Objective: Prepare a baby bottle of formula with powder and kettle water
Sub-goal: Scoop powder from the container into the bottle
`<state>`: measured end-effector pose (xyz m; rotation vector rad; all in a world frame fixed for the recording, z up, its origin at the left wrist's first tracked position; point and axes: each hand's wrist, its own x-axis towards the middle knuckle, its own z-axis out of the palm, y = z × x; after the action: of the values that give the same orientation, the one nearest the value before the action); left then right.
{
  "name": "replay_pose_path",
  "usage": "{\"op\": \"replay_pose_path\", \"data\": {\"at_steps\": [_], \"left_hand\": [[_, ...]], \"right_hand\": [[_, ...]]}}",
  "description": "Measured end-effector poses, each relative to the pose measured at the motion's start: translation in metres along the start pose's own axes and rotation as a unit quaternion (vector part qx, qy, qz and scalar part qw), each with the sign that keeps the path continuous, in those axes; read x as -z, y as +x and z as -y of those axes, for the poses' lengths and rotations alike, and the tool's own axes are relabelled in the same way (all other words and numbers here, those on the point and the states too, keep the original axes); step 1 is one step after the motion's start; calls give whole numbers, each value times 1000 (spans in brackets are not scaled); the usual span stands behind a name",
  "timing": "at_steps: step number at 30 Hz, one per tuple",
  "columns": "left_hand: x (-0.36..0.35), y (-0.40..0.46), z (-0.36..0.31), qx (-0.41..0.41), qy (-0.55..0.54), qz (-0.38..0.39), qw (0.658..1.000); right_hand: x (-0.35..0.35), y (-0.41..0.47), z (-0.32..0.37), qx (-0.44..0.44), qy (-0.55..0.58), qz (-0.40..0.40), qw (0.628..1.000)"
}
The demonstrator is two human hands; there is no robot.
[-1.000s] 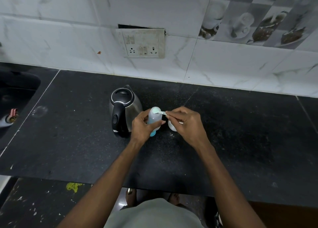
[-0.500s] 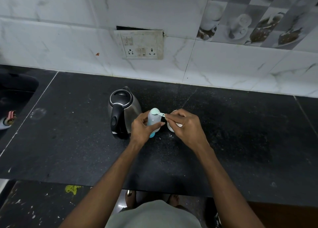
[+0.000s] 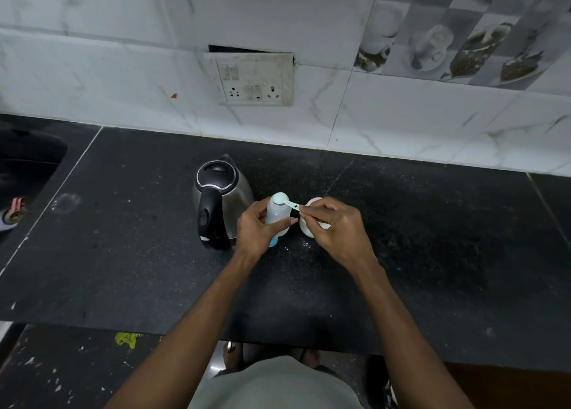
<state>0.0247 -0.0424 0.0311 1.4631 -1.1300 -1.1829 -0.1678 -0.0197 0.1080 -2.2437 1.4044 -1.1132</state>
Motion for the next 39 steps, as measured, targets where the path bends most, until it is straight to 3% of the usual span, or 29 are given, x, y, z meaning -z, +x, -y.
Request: {"op": "replay_pose_path", "data": {"at_steps": [18,21,23,25,29,32,35,39], "left_hand": [[-3,0,4,-8,2,10,1000],[-5,1,6,-8,8,8,1000],[-5,0,5,-10,2,11,1000],[-4,0,5,-13,-1,15,1000],[-3,-2,6,-15,-4,11,1000],[-1,-3,12,-21,-4,9,1000],[0,-8,22,-12,-3,15,1000],[1,-19,38,9,4,19,1000]], "right_hand": [[-1,-4,-13,-8,20,-6,1000],[-4,-5,-12,-104,80,-3,991],[-4,-3,-9,-243,211,-36,946],[-1,0,-8,-354,339,-71,869],[9,1,-16,-437,442,-121,774],[14,1,-25,-461,448,-137,753],[18,4,-40,-463,371,-124,796],[12,11,-66,-349,99,-44,931]]}}
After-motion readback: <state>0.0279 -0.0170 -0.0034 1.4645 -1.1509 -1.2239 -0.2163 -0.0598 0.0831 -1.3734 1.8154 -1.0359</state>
